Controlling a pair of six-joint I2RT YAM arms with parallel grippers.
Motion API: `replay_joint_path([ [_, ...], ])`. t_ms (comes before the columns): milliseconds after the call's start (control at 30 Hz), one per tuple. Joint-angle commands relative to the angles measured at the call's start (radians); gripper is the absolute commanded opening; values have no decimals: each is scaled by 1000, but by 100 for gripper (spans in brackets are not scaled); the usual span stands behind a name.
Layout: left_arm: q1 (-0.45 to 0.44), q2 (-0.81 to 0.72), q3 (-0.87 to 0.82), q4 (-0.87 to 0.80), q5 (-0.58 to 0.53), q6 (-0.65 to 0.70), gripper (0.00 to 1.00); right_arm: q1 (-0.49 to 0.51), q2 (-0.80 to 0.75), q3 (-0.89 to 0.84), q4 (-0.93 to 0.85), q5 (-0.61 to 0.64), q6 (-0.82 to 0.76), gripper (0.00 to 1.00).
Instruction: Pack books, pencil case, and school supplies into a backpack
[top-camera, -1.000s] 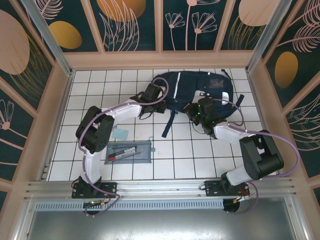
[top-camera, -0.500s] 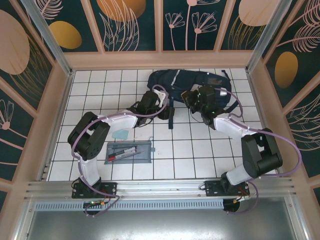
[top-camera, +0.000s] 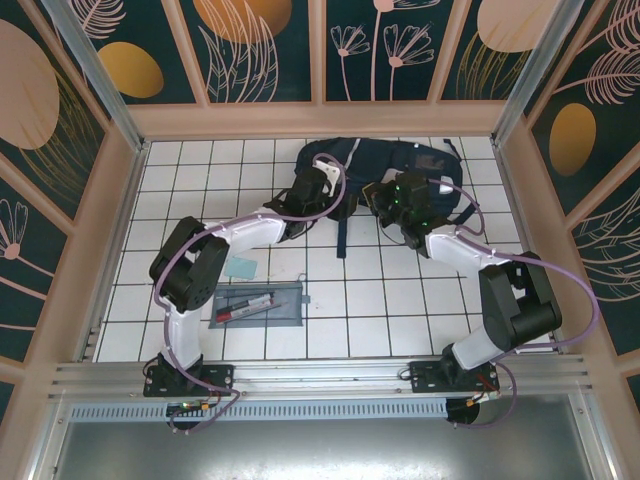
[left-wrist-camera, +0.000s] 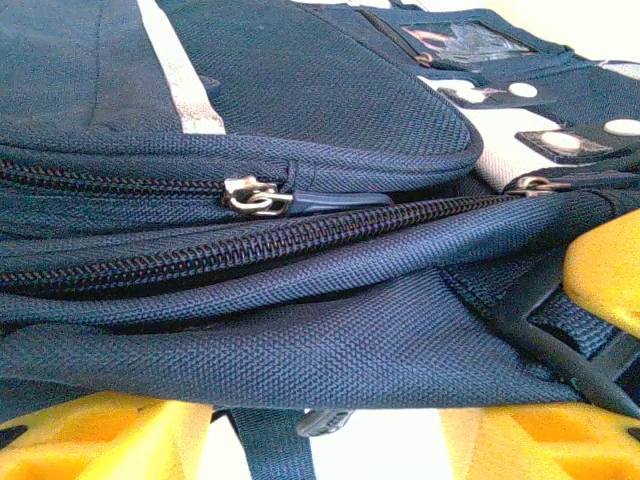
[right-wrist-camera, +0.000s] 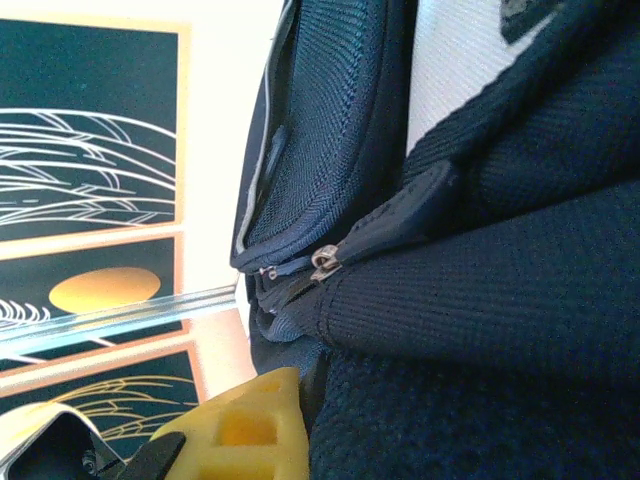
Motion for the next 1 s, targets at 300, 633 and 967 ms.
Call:
replay_joint_path([
  [300,0,10,-42,8,42,18,51,-10,-1,109,63,-69,-15,0],
  [633,1,32,7,4,-13,25,59,-16,5,102,80,-81,-6,0],
  [967,-1,160,186,-21,-5,-3,54,0,11,76,119,-94,18,0],
])
